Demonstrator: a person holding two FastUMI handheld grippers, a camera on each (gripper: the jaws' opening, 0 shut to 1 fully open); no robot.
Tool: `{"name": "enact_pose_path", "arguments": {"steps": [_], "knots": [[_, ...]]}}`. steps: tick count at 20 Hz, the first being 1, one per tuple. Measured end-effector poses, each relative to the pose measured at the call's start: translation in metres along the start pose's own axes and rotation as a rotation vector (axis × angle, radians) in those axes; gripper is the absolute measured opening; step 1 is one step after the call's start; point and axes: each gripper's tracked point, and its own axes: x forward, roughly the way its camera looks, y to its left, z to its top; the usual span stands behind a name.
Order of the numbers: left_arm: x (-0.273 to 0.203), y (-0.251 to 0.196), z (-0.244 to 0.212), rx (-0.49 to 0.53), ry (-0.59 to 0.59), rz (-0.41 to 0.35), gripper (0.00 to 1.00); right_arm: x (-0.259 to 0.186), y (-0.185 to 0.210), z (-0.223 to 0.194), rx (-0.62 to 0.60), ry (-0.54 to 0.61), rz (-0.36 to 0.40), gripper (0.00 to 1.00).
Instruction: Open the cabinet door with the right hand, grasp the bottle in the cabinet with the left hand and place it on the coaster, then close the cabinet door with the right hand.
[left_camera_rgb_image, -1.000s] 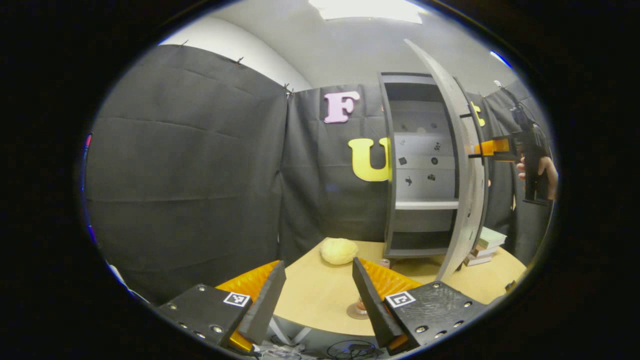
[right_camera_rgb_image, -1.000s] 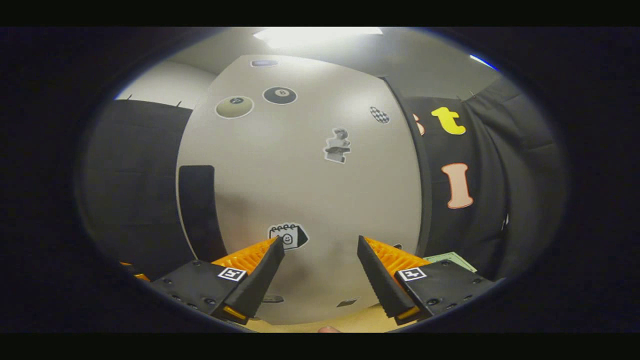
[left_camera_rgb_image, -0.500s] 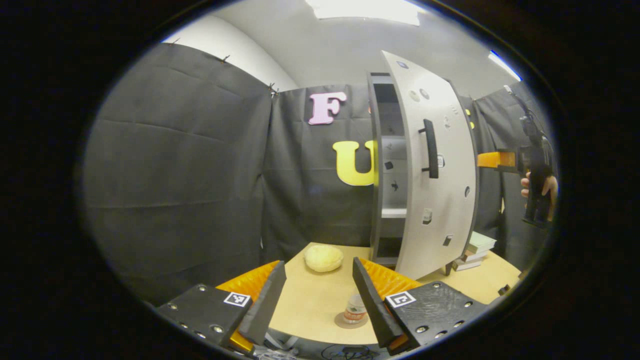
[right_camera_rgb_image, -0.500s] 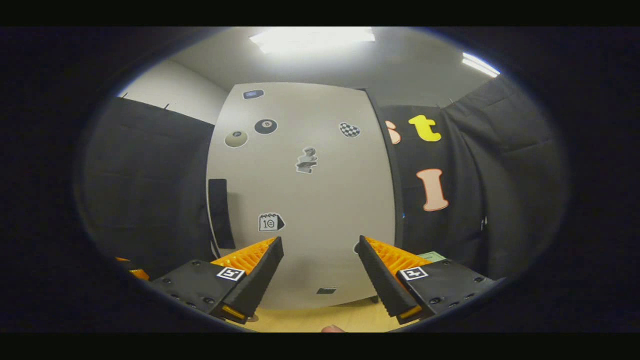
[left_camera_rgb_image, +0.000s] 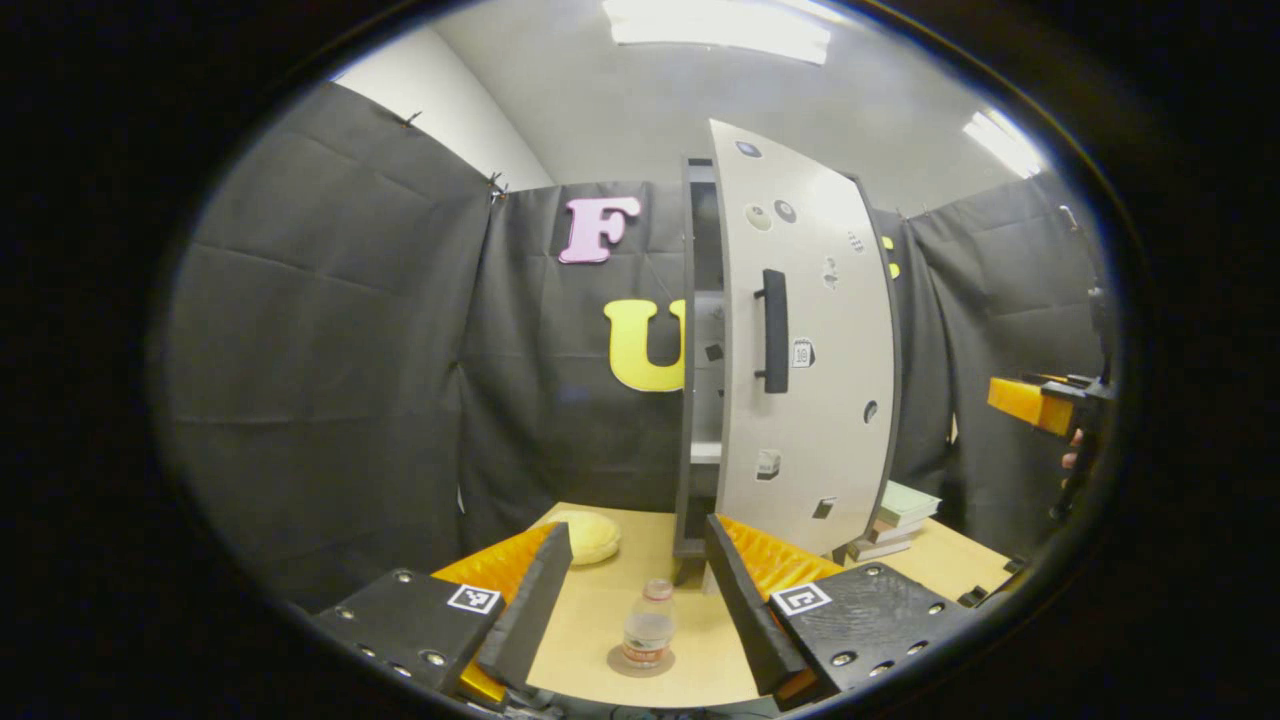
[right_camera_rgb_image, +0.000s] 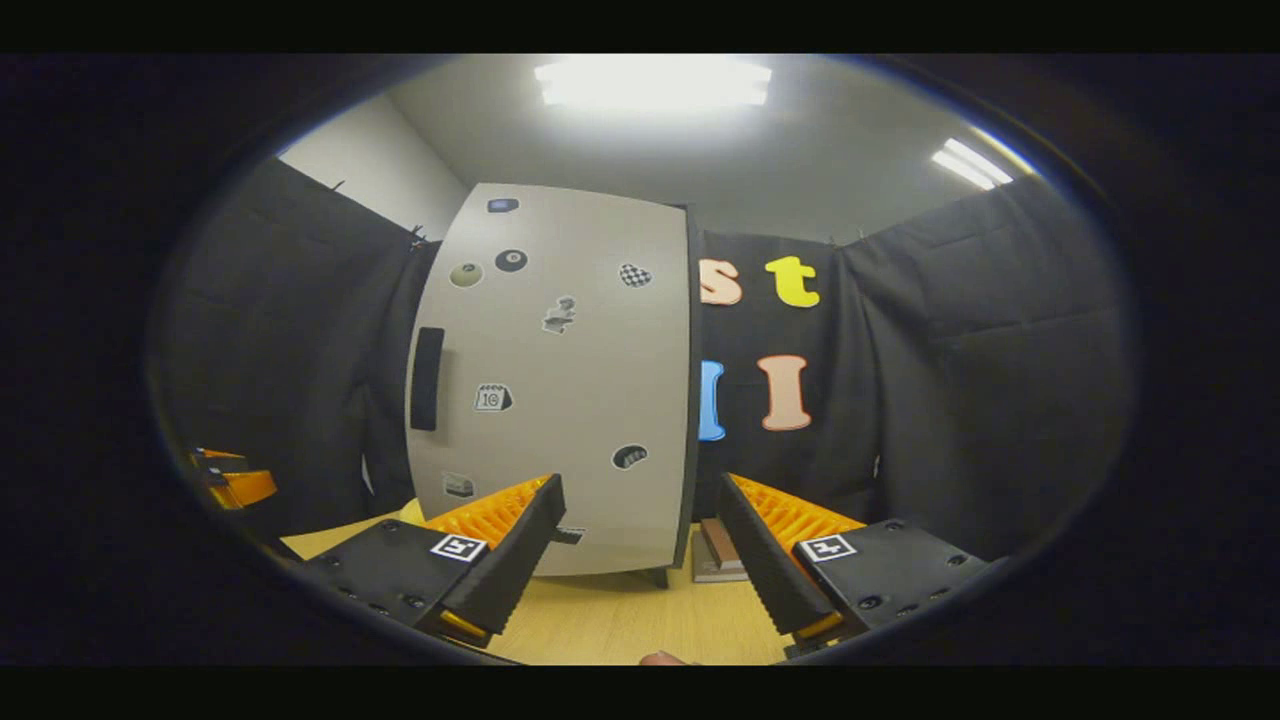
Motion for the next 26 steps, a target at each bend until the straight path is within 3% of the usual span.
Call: {"name": "enact_pose_path", "arguments": {"steps": [7,26], "knots": [[-0.007,-0.005,0.000,0.009,-0.005,0.004,0.80,-0.011,0.012,-0.008,0.019,0.033,0.023,1.00],[0.007,0.002,-0.002,0.056,-0.025,-0.006,0.82,-0.012,0.012,-0.017,0.043,0.028,-0.038,0.98]]}}
